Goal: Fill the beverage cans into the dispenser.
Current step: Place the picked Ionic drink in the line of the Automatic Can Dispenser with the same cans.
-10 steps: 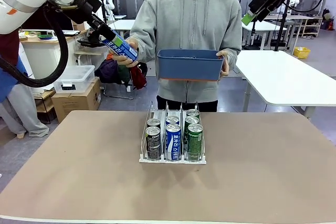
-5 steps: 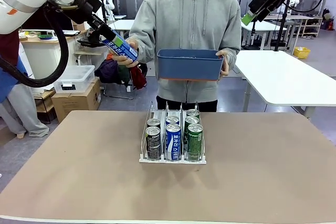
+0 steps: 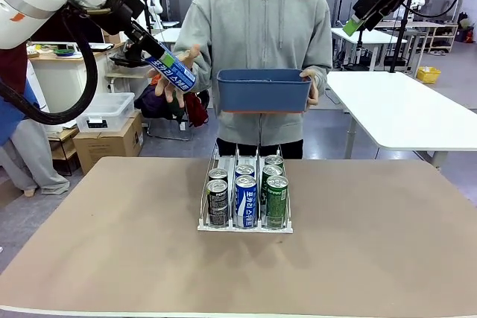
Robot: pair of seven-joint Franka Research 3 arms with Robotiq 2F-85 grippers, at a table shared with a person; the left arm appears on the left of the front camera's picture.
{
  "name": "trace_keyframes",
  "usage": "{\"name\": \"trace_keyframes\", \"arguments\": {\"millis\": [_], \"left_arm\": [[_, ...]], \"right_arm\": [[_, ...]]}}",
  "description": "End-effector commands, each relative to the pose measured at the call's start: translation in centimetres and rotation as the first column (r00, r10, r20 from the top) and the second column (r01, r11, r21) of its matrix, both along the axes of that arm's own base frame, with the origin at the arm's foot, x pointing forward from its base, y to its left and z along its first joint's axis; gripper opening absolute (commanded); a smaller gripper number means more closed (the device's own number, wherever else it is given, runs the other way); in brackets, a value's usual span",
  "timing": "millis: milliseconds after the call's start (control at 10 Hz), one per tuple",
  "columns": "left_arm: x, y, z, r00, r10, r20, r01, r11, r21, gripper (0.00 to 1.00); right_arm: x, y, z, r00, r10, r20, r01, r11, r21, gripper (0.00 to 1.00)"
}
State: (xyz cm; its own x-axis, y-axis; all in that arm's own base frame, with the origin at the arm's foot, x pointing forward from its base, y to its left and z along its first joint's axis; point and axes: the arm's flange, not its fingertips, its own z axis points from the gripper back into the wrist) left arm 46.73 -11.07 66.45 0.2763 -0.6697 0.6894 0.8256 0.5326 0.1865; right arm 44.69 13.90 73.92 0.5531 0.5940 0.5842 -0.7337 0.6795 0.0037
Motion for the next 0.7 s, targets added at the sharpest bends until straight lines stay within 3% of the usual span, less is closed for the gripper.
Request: {"name": "trace_keyframes", "arguments": {"millis": [0,600], "left_arm": [[-0.02,0.09,0.13,1.0,-0.005,0.004,0.005,1.0,-0.002,0.0],[-0.02,0.09,0.13,1.0,-0.005,0.004,0.005,1.0,-0.002,0.0]], "right_arm": [[-0.16,-0.07,0.06,1.0,0.003,-0.008,-0.003,1.0,-0.002,1.0],[-0.16,-0.07,0.06,1.0,0.003,-0.008,-0.003,1.0,-0.002,1.0]]}}
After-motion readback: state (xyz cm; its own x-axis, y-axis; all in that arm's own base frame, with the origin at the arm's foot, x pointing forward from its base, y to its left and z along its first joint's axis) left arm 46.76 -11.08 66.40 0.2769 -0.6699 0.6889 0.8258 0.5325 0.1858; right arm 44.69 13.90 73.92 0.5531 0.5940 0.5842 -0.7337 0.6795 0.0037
